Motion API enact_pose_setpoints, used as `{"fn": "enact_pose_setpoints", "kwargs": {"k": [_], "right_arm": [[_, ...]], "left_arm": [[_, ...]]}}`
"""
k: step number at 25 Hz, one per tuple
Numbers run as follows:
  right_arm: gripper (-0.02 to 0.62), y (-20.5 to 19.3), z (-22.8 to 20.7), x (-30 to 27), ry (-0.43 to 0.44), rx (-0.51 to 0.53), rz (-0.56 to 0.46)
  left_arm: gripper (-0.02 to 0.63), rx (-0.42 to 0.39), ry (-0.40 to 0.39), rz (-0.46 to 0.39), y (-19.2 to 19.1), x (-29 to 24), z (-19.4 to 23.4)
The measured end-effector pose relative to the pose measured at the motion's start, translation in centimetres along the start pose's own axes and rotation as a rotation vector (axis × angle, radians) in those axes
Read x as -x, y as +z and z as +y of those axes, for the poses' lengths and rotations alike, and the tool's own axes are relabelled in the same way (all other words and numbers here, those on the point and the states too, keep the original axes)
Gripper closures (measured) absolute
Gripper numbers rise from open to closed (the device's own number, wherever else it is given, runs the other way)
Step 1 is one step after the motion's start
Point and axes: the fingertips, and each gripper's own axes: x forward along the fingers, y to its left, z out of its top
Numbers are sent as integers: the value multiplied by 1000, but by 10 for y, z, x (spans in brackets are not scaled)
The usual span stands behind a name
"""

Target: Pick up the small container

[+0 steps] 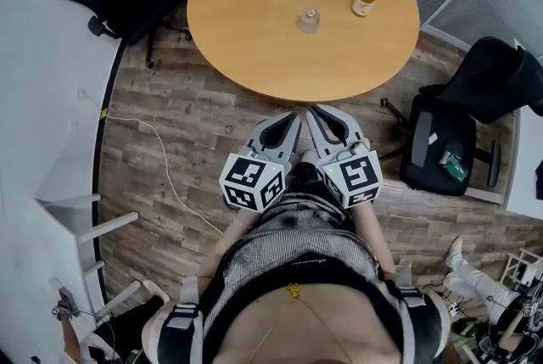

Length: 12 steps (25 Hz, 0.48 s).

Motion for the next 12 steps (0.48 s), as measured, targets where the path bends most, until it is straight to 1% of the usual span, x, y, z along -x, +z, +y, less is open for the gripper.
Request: {"fn": "enact_pose_setpoints", "kwargs": {"k": [8, 12], "right_arm": [[555, 4, -17, -12, 77, 23, 7], [555, 4, -26, -14, 95, 33, 11]], "left_arm": [[584, 16, 61, -23, 7, -19, 3], [584, 27, 86, -33, 8, -27, 2]]}}
